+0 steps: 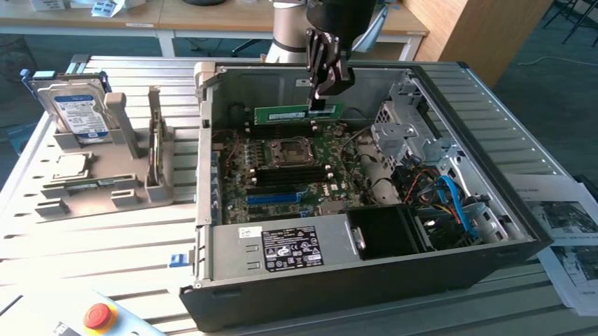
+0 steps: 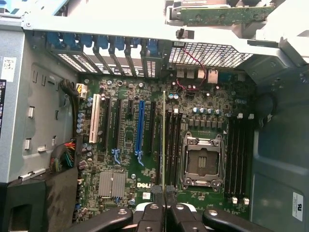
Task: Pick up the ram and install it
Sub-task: 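Insert the ram into the slot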
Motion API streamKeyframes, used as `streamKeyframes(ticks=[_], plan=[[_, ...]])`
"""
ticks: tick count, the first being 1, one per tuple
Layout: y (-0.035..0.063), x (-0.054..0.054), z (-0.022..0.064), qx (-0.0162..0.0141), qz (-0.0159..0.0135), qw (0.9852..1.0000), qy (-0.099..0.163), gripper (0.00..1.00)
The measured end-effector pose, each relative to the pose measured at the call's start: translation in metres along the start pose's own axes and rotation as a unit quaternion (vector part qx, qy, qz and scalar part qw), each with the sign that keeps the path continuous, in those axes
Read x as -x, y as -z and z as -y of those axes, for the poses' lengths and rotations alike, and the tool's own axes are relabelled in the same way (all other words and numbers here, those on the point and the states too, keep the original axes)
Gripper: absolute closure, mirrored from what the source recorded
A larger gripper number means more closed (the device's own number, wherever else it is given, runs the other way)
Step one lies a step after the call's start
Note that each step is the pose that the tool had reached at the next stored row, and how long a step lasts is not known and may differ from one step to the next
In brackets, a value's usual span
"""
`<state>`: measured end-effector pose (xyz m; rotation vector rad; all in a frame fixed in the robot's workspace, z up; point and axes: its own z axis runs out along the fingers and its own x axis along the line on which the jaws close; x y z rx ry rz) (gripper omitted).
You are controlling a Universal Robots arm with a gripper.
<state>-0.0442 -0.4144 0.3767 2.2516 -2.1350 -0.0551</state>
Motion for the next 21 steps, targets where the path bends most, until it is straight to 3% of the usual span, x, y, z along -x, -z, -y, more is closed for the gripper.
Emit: streamKeyframes(ticks=[5,11,21], plan=[[-0.0015,0.0,0.0001,-0.0001,0.0001,1.0,0.0,0.88],[-0.0098,0.0,0.0005,-0.0001,-0.0002,1.0,0.0,0.88],[-0.0281,0.0,0.0015,-0.0004,-0.0037,1.0,-0.001,0.88]])
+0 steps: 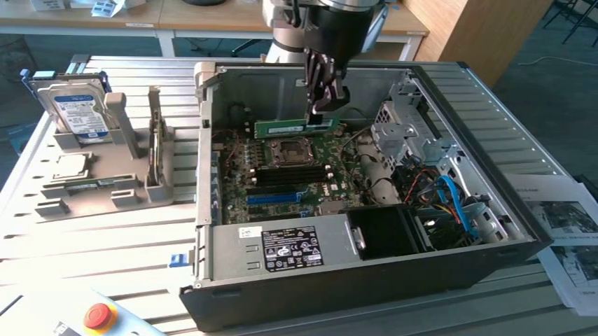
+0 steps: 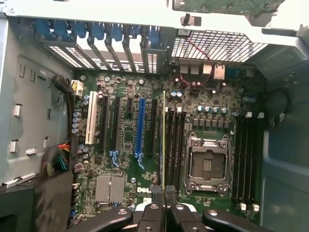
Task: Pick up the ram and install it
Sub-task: 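Insert the ram into the slot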
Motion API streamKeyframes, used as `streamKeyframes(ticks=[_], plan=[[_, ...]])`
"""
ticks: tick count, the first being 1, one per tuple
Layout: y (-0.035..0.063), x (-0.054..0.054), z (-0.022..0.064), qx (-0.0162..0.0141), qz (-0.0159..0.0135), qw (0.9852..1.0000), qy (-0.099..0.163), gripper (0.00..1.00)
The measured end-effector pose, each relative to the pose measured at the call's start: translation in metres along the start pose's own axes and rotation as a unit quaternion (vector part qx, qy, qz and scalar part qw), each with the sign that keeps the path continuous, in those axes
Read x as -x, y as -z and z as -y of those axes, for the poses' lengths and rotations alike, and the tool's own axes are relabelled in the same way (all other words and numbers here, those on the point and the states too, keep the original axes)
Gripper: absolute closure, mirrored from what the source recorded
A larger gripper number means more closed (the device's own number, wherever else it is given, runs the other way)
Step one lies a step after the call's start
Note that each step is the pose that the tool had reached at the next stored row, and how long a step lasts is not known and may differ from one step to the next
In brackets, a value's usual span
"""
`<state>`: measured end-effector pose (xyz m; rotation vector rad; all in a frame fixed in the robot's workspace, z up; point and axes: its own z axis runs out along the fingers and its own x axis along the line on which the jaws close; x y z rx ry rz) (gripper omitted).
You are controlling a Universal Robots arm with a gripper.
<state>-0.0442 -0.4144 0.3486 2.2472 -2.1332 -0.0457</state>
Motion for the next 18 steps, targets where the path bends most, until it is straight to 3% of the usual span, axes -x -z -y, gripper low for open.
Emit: streamKeyframes(ticks=[9,18], plan=[[-0.0152,0.0,0.0008,0.0002,-0.0039,1.0,-0.001,0.88],[-0.0192,0.0,0.001,0.0002,-0.0038,1.0,-0.004,0.88]])
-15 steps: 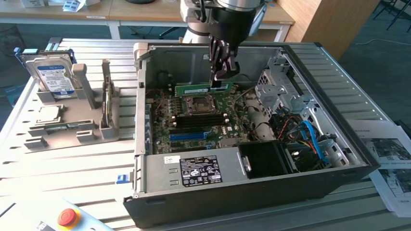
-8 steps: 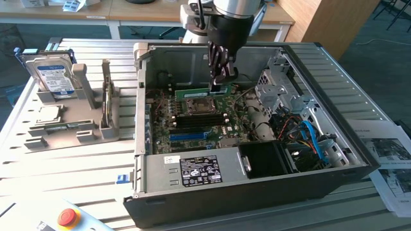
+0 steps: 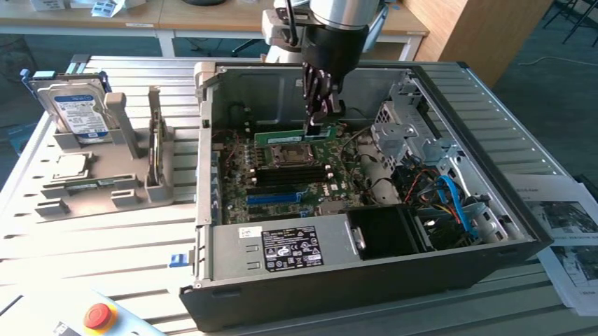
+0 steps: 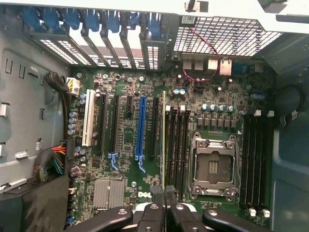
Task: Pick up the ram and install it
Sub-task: 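Insert the ram into the slot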
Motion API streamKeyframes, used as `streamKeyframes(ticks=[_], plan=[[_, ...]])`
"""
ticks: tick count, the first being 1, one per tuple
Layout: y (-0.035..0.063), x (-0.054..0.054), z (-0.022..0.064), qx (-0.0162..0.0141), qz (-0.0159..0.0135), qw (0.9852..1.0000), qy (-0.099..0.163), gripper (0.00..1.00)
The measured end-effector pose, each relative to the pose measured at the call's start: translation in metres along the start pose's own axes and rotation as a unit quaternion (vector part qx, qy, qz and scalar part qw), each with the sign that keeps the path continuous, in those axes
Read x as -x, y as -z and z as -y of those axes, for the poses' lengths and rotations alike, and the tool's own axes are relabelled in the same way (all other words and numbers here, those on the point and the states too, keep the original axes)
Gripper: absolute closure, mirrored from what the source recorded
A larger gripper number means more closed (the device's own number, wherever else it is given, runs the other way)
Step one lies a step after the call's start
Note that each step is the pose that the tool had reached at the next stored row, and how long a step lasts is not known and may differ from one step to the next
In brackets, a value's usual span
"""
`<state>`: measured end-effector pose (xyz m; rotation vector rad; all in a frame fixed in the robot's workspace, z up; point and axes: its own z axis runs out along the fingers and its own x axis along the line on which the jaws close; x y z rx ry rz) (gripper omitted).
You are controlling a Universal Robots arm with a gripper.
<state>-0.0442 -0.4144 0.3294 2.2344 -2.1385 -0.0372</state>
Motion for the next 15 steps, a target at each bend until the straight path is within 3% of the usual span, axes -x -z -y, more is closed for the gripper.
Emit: streamKeyframes(ticks=[9,10,15], plan=[[-0.0004,0.0,0.0004,0.0003,0.0007,0.9999,-0.012,0.88],[-0.0002,-0.0007,0.004,0.0021,0.0007,0.9999,-0.013,0.88],[0.0,-0.0009,0.0061,0.0095,0.0009,0.9999,-0.013,0.88]])
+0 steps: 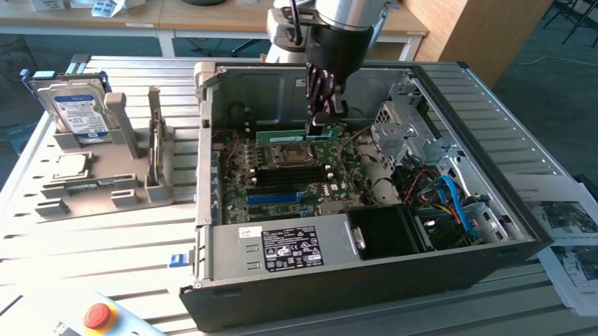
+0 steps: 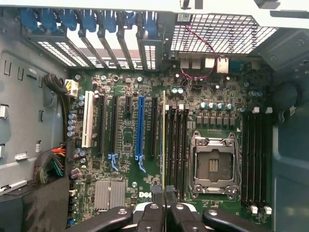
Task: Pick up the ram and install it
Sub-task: 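Insert the ram into the slot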
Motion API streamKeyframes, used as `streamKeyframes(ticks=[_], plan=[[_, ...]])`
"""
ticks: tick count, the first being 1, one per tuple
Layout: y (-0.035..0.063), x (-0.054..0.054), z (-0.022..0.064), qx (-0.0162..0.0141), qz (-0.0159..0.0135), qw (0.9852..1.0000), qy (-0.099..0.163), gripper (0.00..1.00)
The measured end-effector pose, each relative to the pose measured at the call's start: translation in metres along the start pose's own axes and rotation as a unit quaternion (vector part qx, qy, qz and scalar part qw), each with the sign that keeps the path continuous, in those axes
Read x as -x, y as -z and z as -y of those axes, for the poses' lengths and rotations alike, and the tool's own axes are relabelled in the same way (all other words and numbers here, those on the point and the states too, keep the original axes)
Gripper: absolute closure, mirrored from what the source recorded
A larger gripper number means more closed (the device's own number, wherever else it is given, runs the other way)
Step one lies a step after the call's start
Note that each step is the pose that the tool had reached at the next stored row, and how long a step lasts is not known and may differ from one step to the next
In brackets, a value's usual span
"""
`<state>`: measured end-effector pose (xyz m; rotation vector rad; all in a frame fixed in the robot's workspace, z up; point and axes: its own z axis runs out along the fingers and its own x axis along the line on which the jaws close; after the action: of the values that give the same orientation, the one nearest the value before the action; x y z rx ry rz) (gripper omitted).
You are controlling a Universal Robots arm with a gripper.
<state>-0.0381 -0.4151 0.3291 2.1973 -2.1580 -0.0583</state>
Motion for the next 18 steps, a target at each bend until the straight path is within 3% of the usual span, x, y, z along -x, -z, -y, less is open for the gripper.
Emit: streamKeyframes(ticks=[4,18], plan=[[0.0001,-0.0003,0.002,0.005,0.0002,1.0,0.0,0.88],[-0.0052,-0.0003,0.0071,0.0052,0.0002,1.0,0.0,0.88]])
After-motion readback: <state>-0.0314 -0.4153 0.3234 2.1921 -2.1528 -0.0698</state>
